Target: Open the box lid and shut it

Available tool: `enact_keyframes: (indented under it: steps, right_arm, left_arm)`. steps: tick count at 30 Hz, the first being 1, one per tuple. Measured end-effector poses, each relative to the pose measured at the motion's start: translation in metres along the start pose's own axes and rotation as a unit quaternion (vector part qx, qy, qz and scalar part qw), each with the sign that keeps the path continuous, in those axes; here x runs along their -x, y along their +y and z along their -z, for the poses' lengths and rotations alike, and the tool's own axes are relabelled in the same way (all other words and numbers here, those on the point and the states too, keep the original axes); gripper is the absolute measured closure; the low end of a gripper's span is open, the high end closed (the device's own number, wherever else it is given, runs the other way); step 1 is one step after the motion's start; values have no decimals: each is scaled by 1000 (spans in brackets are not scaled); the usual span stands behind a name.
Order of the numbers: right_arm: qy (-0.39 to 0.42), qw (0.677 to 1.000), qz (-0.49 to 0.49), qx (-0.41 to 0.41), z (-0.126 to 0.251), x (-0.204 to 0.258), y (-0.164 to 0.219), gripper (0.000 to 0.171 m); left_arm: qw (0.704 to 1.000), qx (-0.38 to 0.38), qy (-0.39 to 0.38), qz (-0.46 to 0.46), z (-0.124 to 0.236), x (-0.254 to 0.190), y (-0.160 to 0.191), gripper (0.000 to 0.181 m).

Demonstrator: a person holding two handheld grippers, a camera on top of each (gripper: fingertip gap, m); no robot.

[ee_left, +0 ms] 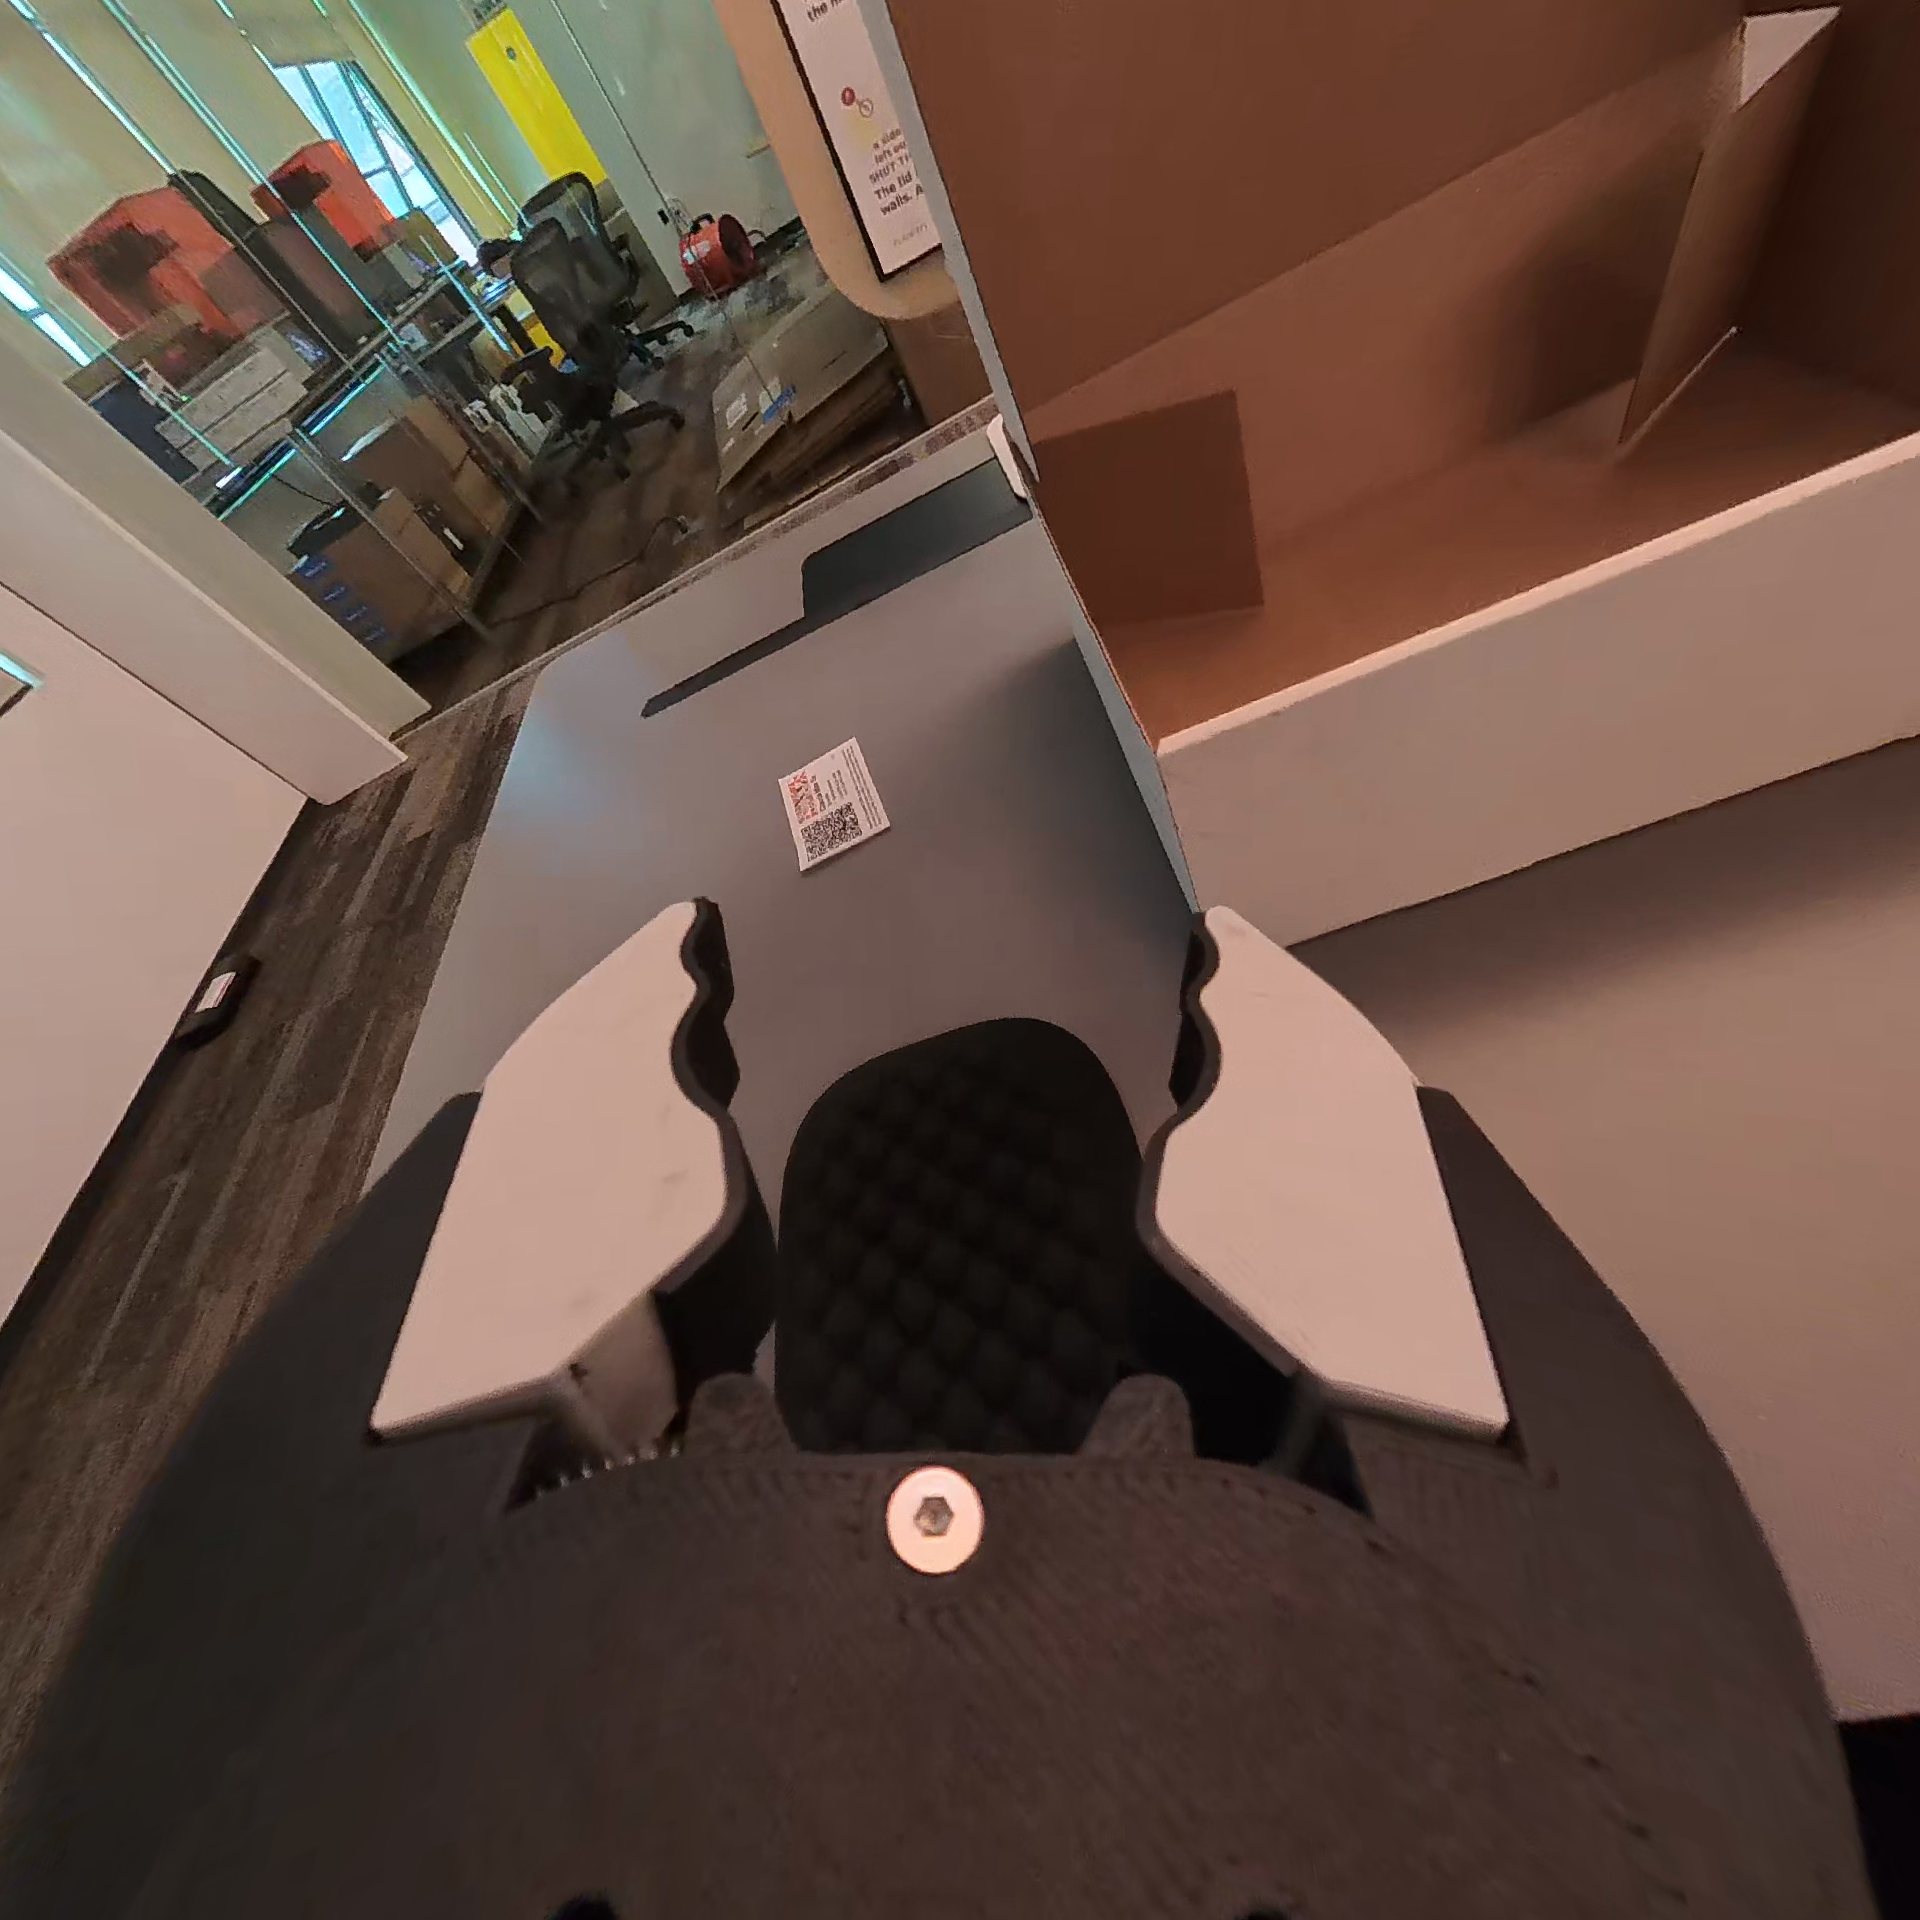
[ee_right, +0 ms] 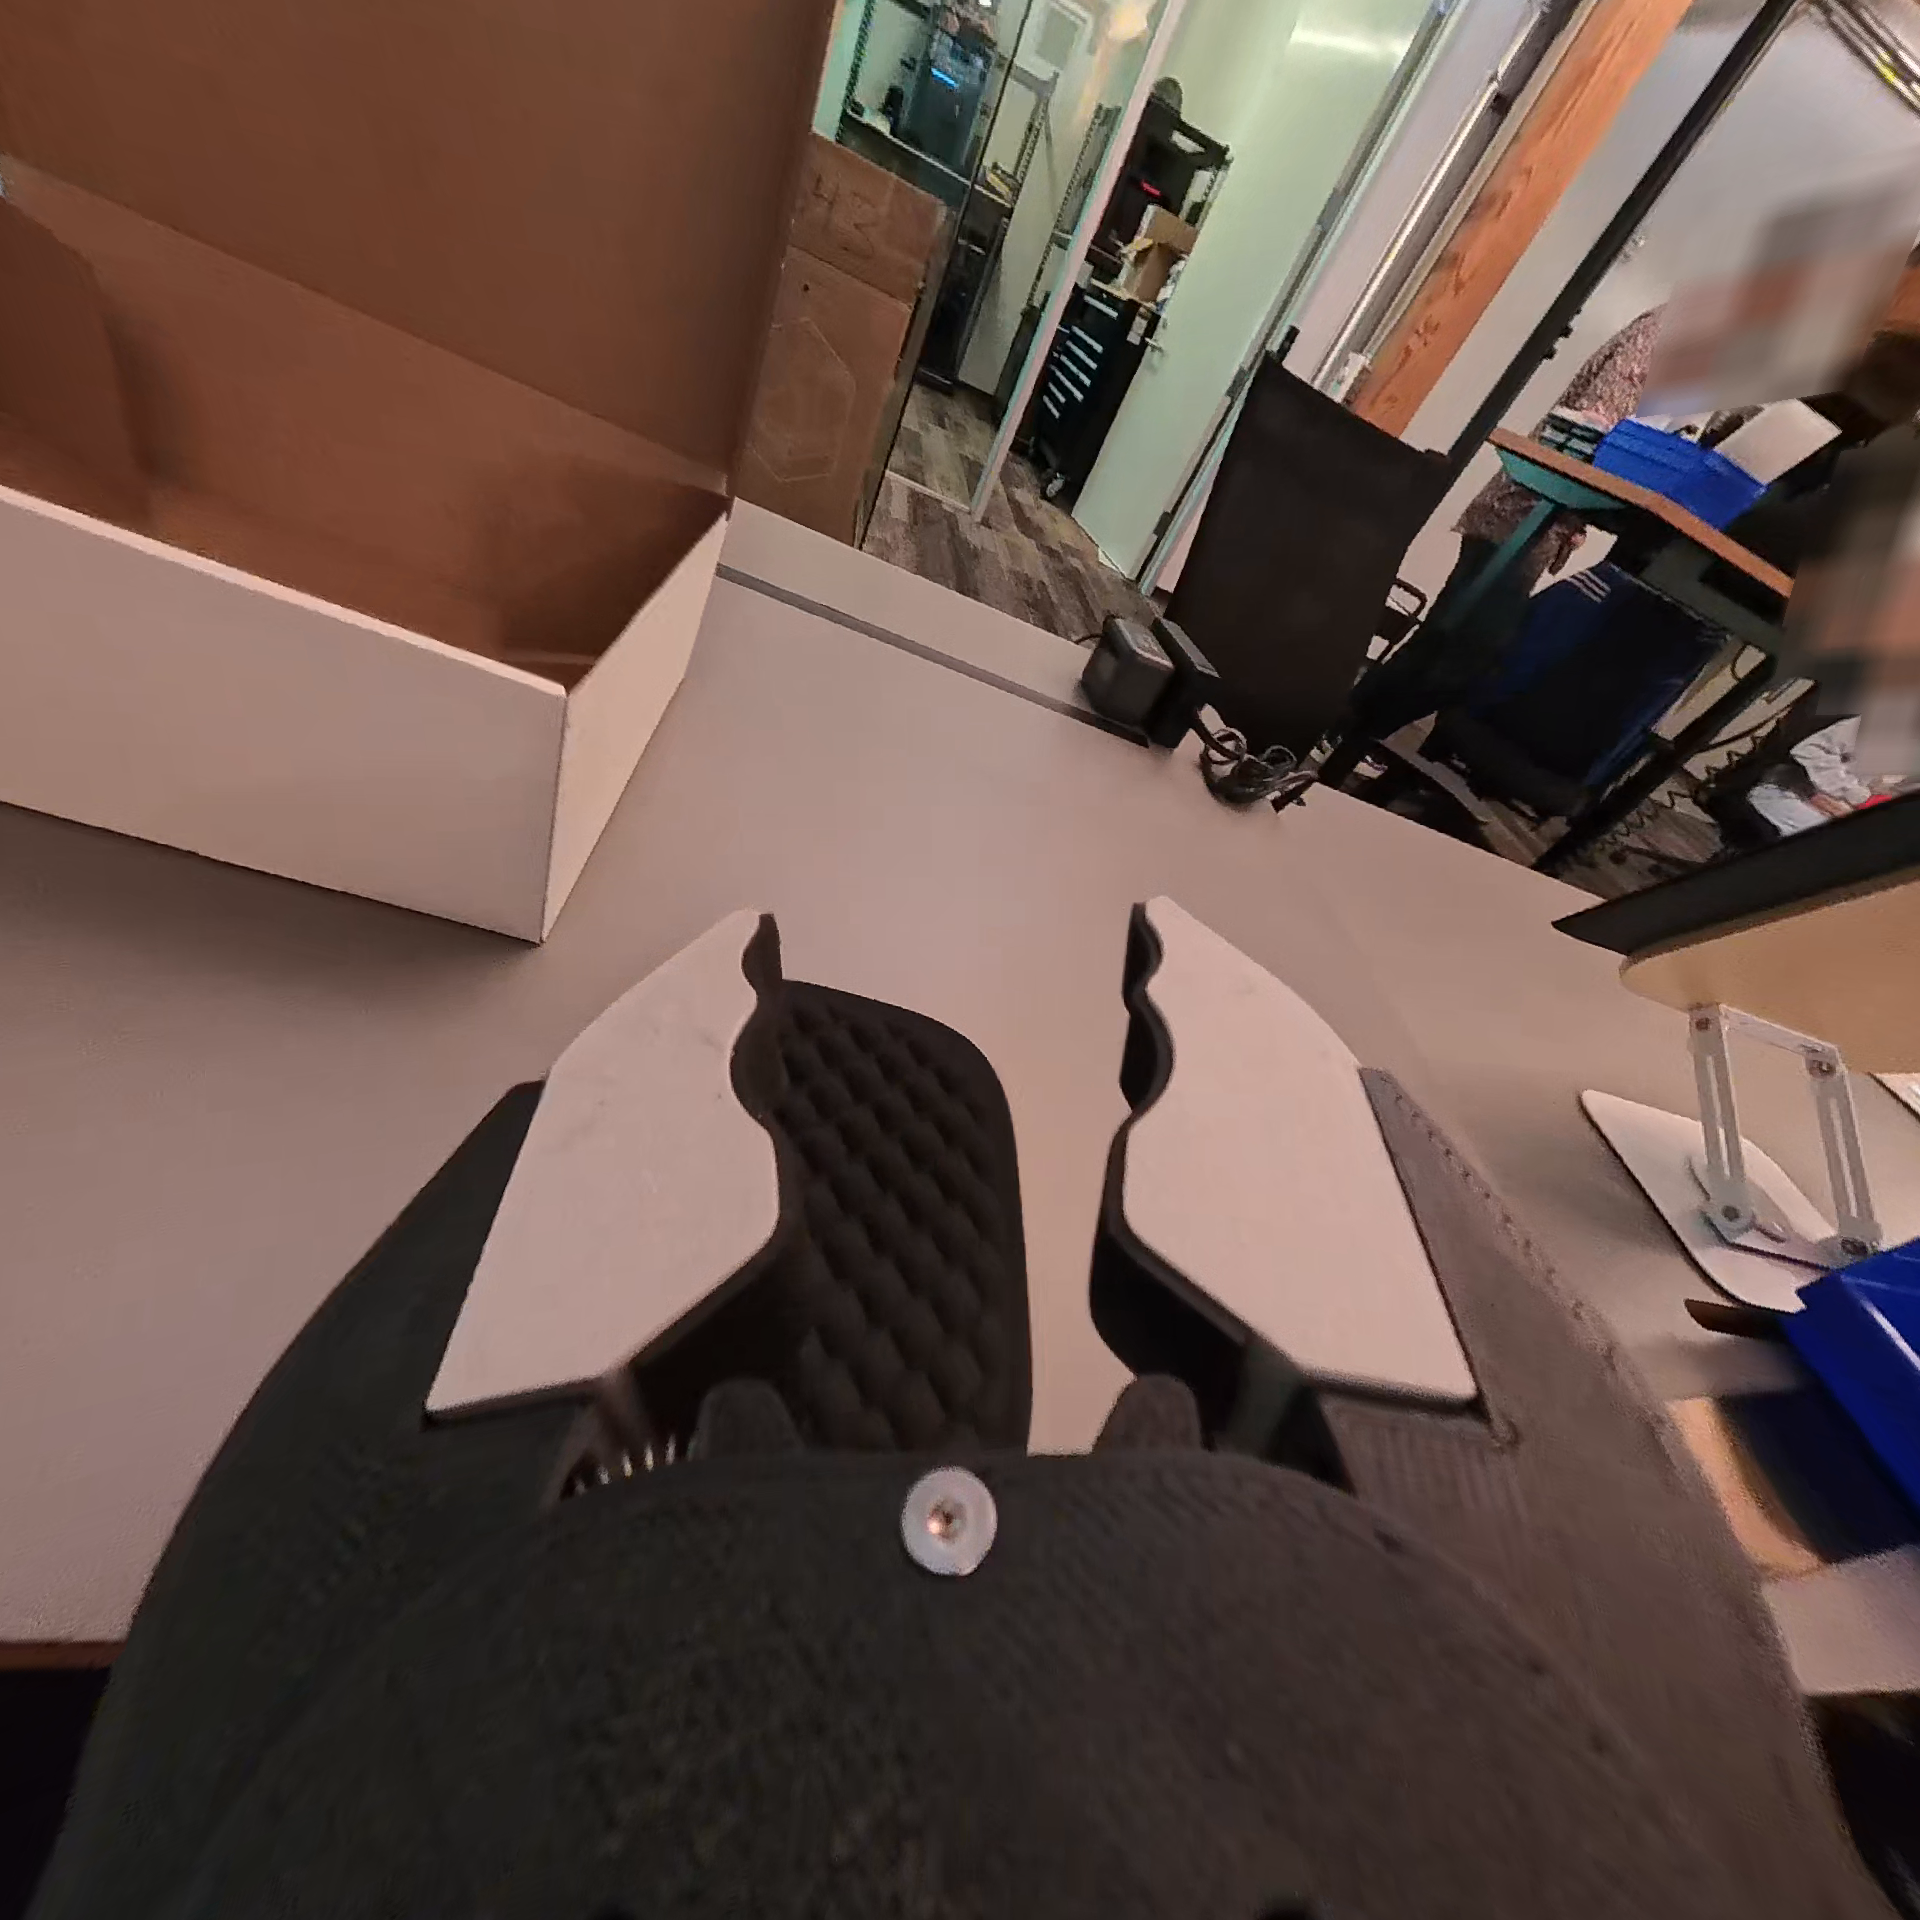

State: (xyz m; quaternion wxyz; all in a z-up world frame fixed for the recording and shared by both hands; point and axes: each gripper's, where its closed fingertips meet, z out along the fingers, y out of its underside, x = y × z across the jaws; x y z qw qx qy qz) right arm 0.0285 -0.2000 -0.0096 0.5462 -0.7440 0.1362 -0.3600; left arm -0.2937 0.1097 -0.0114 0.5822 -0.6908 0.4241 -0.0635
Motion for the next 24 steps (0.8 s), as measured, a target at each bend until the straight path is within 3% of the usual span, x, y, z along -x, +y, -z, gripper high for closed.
enact_keyframes:
  steps: [8, 14, 24]
  right_arm:
    - [4, 1000, -12, 18, -10, 6, 10, 108]
    - [23, 998, -32, 53, -13, 2, 13, 108]
    - [23, 994, -42, 102, -20, 3, 36, 108]
  left_arm:
    - [1000, -7, 5, 15, -2, 3, 1, 97]
    - [989, -44, 102, 97, 11, -19, -4, 94]
    - [990, -27, 114, 74, 2, -32, 2, 94]
